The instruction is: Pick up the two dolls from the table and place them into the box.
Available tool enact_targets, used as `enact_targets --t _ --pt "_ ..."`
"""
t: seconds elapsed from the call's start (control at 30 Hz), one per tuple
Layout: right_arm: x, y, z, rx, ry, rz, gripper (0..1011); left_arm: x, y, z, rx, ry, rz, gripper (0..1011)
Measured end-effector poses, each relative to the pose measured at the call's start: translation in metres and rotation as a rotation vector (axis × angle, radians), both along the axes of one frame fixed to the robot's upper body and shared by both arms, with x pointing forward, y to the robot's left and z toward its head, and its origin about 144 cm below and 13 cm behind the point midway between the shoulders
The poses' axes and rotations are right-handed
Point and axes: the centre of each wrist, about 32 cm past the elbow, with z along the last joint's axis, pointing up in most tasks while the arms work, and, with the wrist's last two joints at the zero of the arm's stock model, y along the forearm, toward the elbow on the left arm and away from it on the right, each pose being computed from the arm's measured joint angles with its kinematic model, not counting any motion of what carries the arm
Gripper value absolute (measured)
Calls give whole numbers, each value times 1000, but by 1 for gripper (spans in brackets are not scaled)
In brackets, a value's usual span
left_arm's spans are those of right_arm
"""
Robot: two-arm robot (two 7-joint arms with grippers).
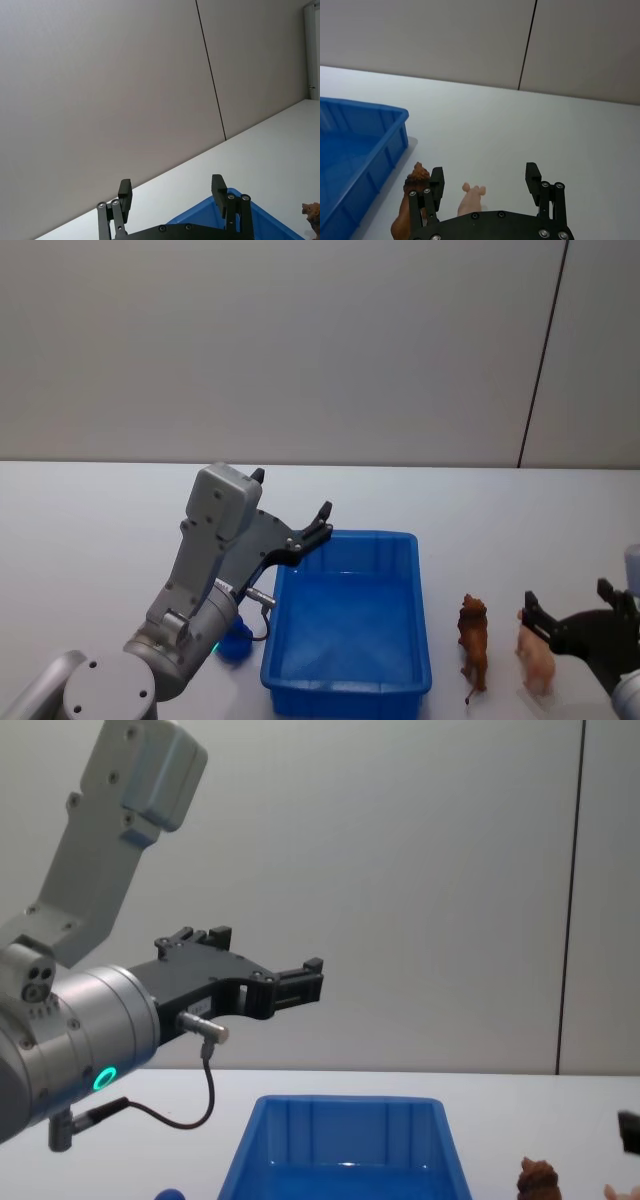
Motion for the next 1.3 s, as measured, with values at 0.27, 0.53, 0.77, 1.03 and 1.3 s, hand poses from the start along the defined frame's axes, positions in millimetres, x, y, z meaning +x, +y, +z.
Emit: enact_targets --t 0.27,0.53,0.77,1.03,1.3 --pt "-2 2 -11 -4 66 -23 1001 0 0 0 0 0 0 1001" --pt "-3 4 -21 -4 108 -30 1001 0 0 0 0 0 0 1001" --pt "-2 6 -31 -10 134 -22 1001 0 0 0 0 0 0 1001" --pt "-1 9 -40 -17 155 -9 940 0 0 0 0 0 0 1001" --pt "1 12 -47 -20 172 4 729 0 0 0 0 0 0 1001"
